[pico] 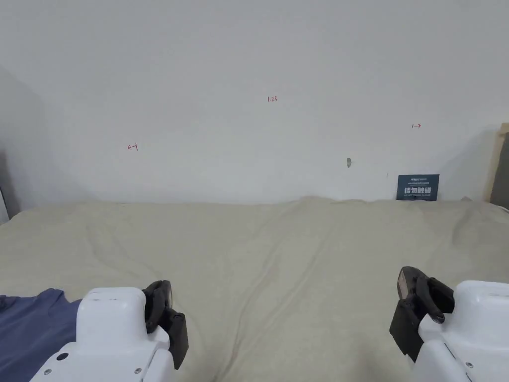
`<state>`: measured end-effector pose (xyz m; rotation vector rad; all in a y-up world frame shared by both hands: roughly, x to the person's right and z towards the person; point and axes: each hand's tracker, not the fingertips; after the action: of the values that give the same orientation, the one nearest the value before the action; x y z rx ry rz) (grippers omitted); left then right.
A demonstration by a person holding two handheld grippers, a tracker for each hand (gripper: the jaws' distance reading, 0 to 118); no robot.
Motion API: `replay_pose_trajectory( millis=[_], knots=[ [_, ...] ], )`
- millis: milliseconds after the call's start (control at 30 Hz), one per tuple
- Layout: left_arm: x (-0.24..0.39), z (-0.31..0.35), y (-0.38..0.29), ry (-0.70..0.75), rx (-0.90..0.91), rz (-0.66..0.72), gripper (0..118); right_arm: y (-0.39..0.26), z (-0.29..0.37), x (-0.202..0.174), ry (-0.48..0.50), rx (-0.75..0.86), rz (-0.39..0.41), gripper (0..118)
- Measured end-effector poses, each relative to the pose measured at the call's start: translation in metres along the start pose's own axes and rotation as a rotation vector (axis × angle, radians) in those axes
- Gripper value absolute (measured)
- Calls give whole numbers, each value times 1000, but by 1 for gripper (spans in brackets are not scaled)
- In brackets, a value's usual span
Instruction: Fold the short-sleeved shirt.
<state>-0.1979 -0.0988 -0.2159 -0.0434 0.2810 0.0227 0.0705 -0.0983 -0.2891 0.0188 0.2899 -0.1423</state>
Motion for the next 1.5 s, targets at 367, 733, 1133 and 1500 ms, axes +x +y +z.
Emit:
replay_pose_trajectory(
  millis=[367, 733, 1133, 1500],
  knots=[
    [-1, 2, -2, -20, -1, 35, 0, 2, 5, -3, -18, -8, 34, 0],
    [-11, 1, -1, -7, -3, 56, 0, 0, 3, -1, -8, -14, 33, 0],
    [-28, 8, -2, 39, -11, 54, 0, 3, 0, -21, 50, -25, 49, 0],
    [-121, 64, 6, 394, 9, 19, 0, -11, -30, -132, 413, -61, 27, 0]
  ],
)
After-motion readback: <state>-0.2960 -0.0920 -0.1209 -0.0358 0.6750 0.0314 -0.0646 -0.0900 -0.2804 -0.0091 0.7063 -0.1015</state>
